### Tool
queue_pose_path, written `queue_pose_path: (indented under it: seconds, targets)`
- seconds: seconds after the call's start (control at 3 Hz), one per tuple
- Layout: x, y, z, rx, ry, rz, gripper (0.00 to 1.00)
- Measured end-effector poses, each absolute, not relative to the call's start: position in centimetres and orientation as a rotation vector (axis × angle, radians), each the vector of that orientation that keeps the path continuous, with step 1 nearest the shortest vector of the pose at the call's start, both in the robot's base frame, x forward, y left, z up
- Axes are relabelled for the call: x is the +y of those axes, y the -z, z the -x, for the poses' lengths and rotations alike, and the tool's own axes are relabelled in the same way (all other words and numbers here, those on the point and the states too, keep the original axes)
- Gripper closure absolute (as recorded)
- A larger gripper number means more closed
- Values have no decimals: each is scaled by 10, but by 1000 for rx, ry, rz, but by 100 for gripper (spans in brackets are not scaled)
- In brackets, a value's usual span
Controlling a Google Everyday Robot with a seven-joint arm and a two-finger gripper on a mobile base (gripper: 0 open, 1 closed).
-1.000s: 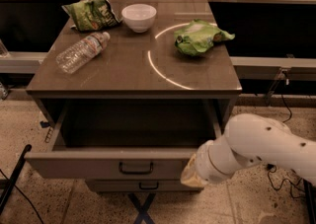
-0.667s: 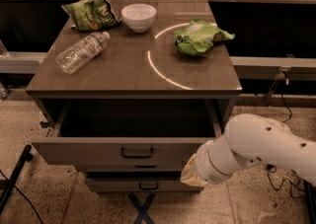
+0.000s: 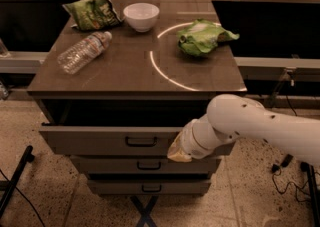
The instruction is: Close top drawer
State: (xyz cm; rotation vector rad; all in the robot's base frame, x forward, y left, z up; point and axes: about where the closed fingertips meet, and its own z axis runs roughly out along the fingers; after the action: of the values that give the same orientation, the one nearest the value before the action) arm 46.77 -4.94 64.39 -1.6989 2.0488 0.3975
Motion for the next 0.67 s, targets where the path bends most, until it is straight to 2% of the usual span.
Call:
queue_pose_path:
  seconds: [0.67]
  targets:
    - [-34,-650,-530,2028,-384,1625,100]
